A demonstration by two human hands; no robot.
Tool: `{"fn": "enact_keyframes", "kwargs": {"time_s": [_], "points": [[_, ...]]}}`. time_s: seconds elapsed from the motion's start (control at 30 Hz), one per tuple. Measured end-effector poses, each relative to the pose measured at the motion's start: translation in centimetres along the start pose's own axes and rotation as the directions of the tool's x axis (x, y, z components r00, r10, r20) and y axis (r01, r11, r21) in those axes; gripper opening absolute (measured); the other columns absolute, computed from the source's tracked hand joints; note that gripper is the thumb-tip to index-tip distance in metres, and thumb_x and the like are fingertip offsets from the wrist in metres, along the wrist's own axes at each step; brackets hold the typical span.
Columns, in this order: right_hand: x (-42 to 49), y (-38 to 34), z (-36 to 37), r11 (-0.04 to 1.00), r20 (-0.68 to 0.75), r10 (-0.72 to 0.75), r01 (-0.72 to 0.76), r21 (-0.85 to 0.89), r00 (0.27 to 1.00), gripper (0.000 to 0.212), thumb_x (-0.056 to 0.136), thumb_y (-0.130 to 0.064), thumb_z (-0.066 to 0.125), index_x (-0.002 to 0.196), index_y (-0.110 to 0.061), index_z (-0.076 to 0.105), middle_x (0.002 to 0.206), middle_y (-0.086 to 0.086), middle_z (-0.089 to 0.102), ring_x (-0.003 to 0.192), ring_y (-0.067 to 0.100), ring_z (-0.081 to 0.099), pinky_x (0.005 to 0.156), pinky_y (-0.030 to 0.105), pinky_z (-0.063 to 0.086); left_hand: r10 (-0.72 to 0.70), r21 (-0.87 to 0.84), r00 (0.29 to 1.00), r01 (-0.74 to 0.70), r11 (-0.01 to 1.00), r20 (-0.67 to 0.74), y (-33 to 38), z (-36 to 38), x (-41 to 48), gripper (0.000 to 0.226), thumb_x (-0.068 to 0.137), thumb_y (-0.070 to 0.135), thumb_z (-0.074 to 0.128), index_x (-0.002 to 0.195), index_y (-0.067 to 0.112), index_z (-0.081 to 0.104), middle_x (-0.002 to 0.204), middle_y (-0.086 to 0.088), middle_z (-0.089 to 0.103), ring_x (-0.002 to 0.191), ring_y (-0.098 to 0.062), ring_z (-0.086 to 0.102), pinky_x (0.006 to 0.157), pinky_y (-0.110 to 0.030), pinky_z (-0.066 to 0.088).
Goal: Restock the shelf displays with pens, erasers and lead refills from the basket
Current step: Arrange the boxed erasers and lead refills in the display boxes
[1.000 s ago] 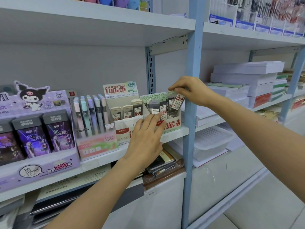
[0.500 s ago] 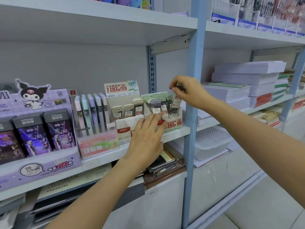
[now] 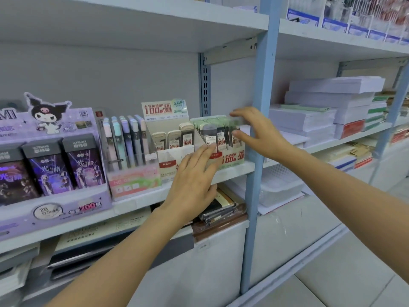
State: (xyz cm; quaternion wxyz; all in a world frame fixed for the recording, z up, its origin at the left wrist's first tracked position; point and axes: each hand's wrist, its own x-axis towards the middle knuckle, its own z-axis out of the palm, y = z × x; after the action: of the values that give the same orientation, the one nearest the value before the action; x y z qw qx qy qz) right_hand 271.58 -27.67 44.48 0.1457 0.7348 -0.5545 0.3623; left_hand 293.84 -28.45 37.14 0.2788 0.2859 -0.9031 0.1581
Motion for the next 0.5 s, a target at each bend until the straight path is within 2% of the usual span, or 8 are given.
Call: {"fn": "enact_keyframes", "kwargs": {"time_s": [0.1,0.13,0.2,0.23,0.3,0.37,0.43,0.5], "points": [[-3.5,-1.7,1.3,0.992,-0.165,-0.087,0.101,0.076,0.983,0.027,0.095,-0.014,0.058,0.120,-0.005,0.059,0.120,0.009,0.058,0.110,0.017,0.054,0.092,0.023,0.042,-0.054,-0.138,0.989,0.035,0.990,-0.137,-0.1,0.7,-3.4,0.040,0.086,0.012,0.062,0.126,0.014,0.059,0.136,-0.009,0.052,0.127,-0.027,0.044,0.104,-0.039,0.034],[-5.0,-2.5,2.3,0.986,-0.160,-0.102,0.121,0.116,0.982,0.023,0.094,-0.013,0.057,0.116,-0.005,0.060,0.113,0.007,0.060,0.102,0.012,0.055,0.086,0.020,0.043,-0.067,-0.157,0.985,0.041,0.987,-0.162,0.0,1.3,-4.9,0.033,0.085,0.010,0.063,0.118,0.013,0.063,0.123,-0.008,0.058,0.115,-0.025,0.050,0.094,-0.036,0.039],[-8.3,-4.1,5.2,0.973,-0.033,-0.116,0.120,0.196,0.993,0.018,0.095,-0.014,0.056,0.111,-0.007,0.062,0.104,0.001,0.062,0.089,0.002,0.054,0.078,0.013,0.042,-0.070,-0.177,0.989,0.046,0.983,-0.130,0.2,3.2,-8.4,0.023,0.084,0.006,0.063,0.105,0.011,0.067,0.103,-0.006,0.061,0.095,-0.023,0.056,0.078,-0.035,0.045],[-10.1,-4.7,7.1,0.969,0.067,-0.113,0.095,0.229,0.991,0.017,0.095,-0.014,0.057,0.109,-0.008,0.063,0.102,0.000,0.063,0.086,0.000,0.053,0.076,0.011,0.041,-0.076,-0.201,0.994,0.059,0.978,-0.082,0.4,4.4,-10.3,0.019,0.084,0.004,0.062,0.101,0.010,0.067,0.098,-0.006,0.061,0.088,-0.023,0.057,0.072,-0.036,0.046],[-14.0,-5.5,11.6,0.961,0.259,-0.103,0.030,0.274,0.960,0.015,0.095,-0.014,0.058,0.107,-0.008,0.065,0.099,0.001,0.065,0.082,0.005,0.056,0.072,0.015,0.043,-0.122,-0.270,0.991,0.132,0.954,0.054,0.9,7.2,-14.6,0.016,0.084,0.004,0.062,0.097,0.011,0.066,0.093,-0.005,0.062,0.082,-0.023,0.060,0.065,-0.037,0.048],[-18.4,-5.9,16.5,0.959,0.423,-0.093,-0.034,0.282,0.901,0.016,0.096,-0.015,0.058,0.107,-0.008,0.066,0.099,0.003,0.065,0.080,0.012,0.058,0.070,0.025,0.048,-0.185,-0.317,0.954,0.256,0.913,0.238,1.4,10.2,-19.3,0.015,0.086,0.008,0.061,0.099,0.014,0.065,0.093,-0.001,0.062,0.082,-0.022,0.060,0.067,-0.037,0.050],[-23.0,-6.0,21.3,0.952,0.585,-0.047,-0.140,0.271,0.809,0.020,0.097,-0.018,0.056,0.113,-0.009,0.064,0.106,0.006,0.062,0.088,0.017,0.059,0.077,0.033,0.049,-0.252,-0.333,0.863,0.416,0.846,0.439,1.9,13.3,-24.1,0.014,0.091,0.016,0.057,0.103,0.017,0.064,0.093,0.004,0.061,0.084,-0.019,0.060,0.073,-0.038,0.049],[-27.7,-6.1,25.5,0.936,0.714,0.005,-0.255,0.244,0.701,0.028,0.098,-0.021,0.054,0.123,-0.009,0.058,0.117,0.009,0.057,0.104,0.021,0.056,0.089,0.034,0.045,-0.303,-0.298,0.743,0.556,0.776,0.597,2.5,16.1,-28.7,0.014,0.094,0.021,0.054,0.105,0.021,0.061,0.092,0.009,0.060,0.084,-0.016,0.062,0.073,-0.035,0.049]]}}
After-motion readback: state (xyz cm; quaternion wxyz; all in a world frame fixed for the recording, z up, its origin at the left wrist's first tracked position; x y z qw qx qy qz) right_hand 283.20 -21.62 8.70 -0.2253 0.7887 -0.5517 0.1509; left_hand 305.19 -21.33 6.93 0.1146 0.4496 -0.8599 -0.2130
